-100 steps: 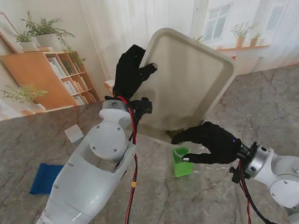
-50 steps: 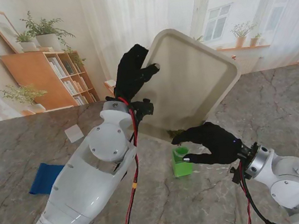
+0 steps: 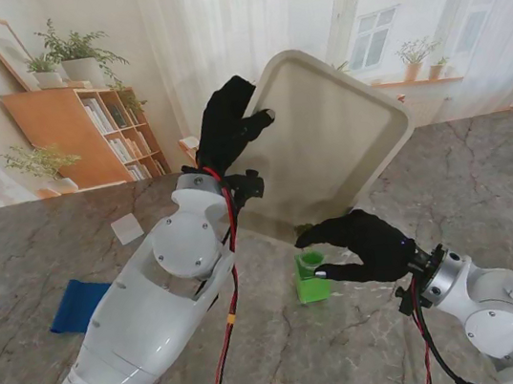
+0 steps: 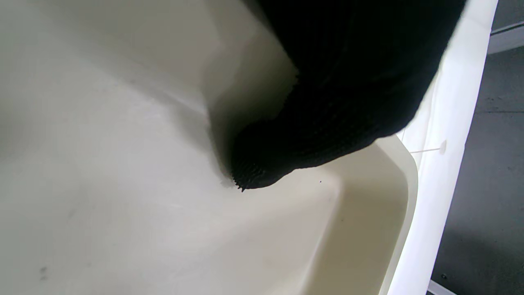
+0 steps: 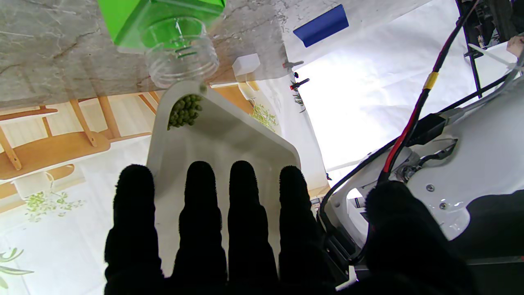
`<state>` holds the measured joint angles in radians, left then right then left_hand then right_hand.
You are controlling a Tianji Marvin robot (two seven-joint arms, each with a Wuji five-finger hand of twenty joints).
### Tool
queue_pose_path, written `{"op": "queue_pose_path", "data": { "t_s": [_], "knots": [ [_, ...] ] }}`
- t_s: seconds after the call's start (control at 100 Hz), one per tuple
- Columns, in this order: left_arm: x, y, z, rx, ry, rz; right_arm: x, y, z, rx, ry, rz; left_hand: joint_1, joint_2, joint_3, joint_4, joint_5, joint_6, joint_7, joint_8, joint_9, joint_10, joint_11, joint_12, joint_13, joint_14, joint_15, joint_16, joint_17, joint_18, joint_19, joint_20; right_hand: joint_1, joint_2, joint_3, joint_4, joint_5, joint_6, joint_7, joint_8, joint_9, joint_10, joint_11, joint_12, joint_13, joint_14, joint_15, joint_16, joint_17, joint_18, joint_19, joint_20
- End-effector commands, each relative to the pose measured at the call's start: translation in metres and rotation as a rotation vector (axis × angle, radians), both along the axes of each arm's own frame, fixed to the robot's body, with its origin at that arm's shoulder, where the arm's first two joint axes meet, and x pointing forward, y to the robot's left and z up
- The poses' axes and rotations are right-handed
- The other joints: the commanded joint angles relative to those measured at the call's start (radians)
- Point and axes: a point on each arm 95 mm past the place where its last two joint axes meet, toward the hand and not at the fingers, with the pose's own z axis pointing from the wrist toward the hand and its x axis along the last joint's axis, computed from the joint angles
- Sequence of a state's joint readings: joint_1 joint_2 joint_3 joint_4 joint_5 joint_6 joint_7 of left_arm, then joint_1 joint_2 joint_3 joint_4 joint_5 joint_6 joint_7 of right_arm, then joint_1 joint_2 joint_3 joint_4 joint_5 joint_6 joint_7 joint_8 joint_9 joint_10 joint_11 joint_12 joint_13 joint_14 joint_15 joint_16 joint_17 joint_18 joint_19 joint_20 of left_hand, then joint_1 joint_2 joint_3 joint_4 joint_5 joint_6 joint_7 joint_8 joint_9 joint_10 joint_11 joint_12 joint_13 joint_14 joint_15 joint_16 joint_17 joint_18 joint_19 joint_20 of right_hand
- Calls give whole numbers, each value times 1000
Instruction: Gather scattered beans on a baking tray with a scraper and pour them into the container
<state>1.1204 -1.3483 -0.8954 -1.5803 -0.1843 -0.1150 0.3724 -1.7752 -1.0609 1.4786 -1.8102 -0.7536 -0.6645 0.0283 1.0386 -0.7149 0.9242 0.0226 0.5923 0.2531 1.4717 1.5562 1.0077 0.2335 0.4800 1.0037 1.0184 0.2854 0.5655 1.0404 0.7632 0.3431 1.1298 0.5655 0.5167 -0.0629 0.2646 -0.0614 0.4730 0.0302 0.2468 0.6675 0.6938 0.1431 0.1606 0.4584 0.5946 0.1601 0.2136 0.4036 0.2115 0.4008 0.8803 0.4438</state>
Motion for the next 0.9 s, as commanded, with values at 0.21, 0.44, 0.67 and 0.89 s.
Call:
{"op": "queue_pose_path", "data": {
  "t_s": [0.21, 0.44, 0.67, 0.89],
  "knots": [
    [-9, -8, 3, -17, -10, -27, -1, 1, 2, -5, -2, 9, 88, 81, 150, 81, 18, -16, 40, 14, 83, -160, 92, 36, 85, -78, 84, 13, 129, -186, 215, 100, 7, 24, 0, 28, -9, -9, -8, -20, -13, -19, -4, -6, 1, -11, 1, 11, -36, -80, -84, -1],
    [-11, -8, 2, -21, -9, -25, -2, 2, 2, -6, -4, 11, 88, 83, 150, 80, 18, -15, 40, 14, 82, -158, 92, 37, 85, -78, 84, 14, 130, -186, 217, 100, 8, 23, 1, 28, -10, -10, -8, -20, -12, -18, -4, -6, -1, -10, 1, 11, -36, -82, -84, -1],
    [-14, -8, 2, -31, -11, -28, -2, 2, 2, -6, -5, 11, 87, 81, 151, 81, 19, -16, 41, 14, 84, -159, 92, 36, 86, -78, 85, 13, 131, -185, 218, 99, 7, 24, 0, 28, -9, -9, -7, -20, -12, -19, -4, -6, 0, -11, 2, 11, -36, -81, -83, -1],
    [-16, -8, 2, -41, -11, -32, -3, 2, 2, -8, -7, 9, 87, 78, 153, 81, 20, -14, 41, 14, 84, -158, 92, 37, 87, -77, 85, 13, 131, -184, 219, 98, 7, 23, 0, 28, -7, -8, -6, -19, -12, -19, -4, -6, 1, -10, 2, 11, -36, -81, -83, -1]
  ]
}}
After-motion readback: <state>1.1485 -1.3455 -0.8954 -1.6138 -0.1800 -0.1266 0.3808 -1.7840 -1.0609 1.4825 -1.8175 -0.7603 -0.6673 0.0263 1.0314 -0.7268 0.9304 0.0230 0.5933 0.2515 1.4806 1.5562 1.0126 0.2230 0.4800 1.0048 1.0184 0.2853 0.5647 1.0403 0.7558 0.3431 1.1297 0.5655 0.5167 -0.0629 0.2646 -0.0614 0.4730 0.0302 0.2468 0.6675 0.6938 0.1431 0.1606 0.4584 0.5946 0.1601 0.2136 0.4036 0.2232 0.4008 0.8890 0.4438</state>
